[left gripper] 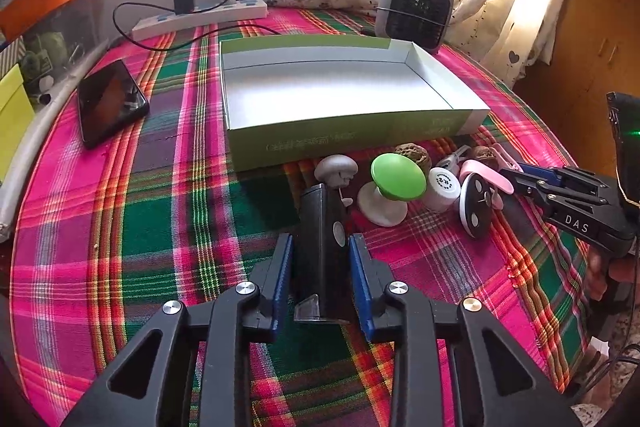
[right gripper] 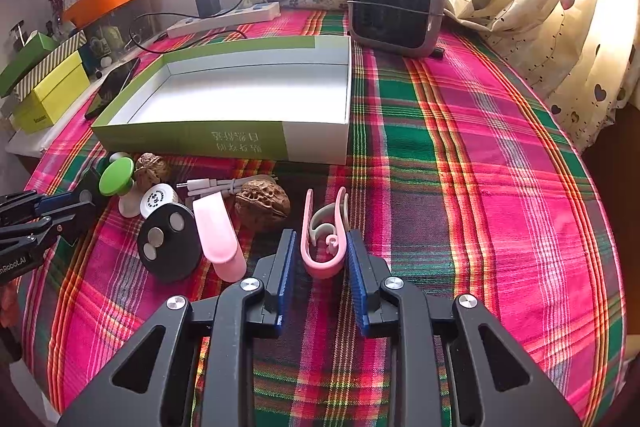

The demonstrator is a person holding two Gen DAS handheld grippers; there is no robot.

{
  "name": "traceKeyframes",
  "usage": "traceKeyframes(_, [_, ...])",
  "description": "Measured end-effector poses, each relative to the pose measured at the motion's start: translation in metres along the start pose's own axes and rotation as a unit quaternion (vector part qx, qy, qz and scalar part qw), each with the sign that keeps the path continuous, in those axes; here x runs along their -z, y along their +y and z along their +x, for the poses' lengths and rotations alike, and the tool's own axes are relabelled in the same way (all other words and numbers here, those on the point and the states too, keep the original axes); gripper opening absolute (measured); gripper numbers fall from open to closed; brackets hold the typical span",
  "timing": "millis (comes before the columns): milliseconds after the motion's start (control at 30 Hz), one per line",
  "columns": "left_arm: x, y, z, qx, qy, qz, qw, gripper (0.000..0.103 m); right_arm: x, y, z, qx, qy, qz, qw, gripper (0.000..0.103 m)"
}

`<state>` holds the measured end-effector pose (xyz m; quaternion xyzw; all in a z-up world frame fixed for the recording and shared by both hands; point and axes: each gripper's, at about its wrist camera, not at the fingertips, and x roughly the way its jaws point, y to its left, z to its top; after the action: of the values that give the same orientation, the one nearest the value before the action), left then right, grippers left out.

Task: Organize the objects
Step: 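Lift and carry the black device and pink hook over the green box with both tools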

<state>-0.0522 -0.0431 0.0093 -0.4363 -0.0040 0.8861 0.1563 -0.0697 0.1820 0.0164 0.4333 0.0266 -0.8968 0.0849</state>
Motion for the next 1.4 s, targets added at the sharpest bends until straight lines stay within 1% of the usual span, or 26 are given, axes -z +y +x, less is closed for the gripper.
traceKeyframes(100, [0.000,0.000,0.000,-0.001,0.000,0.000,1.0000,0.026,0.000,0.000,0.000,0.000,0.000,0.001,1.000,0.022])
traceKeyframes(533, [-0.002,0.000,-0.001,-0.008,-0.002,-0.001,1.0000,0.026,0.000,0.000,-0.005,-0.009,-0.012,0.004,1.000,0.022])
traceKeyframes(733, [-0.009,0.000,-0.009,-0.006,-0.014,-0.003,0.9999,0.026,-0.003,0.001,-0.012,-0.013,-0.023,0.004,1.000,0.022])
traceKeyframes(933, [-0.024,-0.002,-0.019,0.002,-0.030,0.001,0.9995,0.026,-0.015,0.003,-0.021,-0.017,-0.037,-0.001,0.999,0.022])
traceKeyframes(1100, [-0.042,0.000,-0.018,0.006,-0.037,-0.006,0.9993,0.026,-0.027,0.005,-0.024,-0.021,-0.045,-0.004,0.999,0.022])
traceKeyframes(1167, [-0.053,0.003,-0.015,0.012,-0.040,-0.009,0.9991,0.026,-0.035,0.006,-0.023,-0.024,-0.047,-0.006,0.999,0.022])
traceKeyframes(1400, [-0.082,0.012,0.001,0.013,-0.043,-0.024,0.9987,0.026,-0.065,0.008,-0.009,-0.035,-0.047,-0.012,0.998,0.022])
